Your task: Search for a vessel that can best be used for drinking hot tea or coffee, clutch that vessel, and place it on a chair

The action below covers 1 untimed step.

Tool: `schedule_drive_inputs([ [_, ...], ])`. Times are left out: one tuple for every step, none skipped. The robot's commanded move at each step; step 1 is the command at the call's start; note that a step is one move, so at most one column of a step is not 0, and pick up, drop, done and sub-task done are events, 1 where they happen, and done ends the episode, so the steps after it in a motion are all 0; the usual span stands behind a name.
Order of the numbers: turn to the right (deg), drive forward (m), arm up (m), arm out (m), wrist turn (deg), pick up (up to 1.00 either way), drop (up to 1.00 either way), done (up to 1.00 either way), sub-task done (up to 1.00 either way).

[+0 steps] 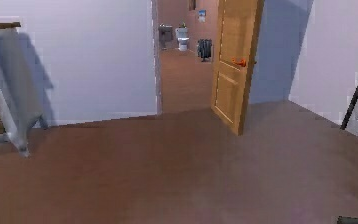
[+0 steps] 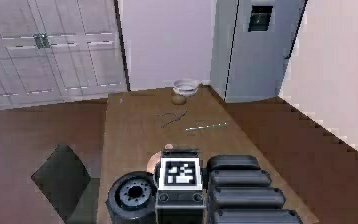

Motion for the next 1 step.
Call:
schedule_drive_inputs([
  [0.0,0.20,0.00,0.00,0.0,0.00,0.00,0.00,0.00],
])
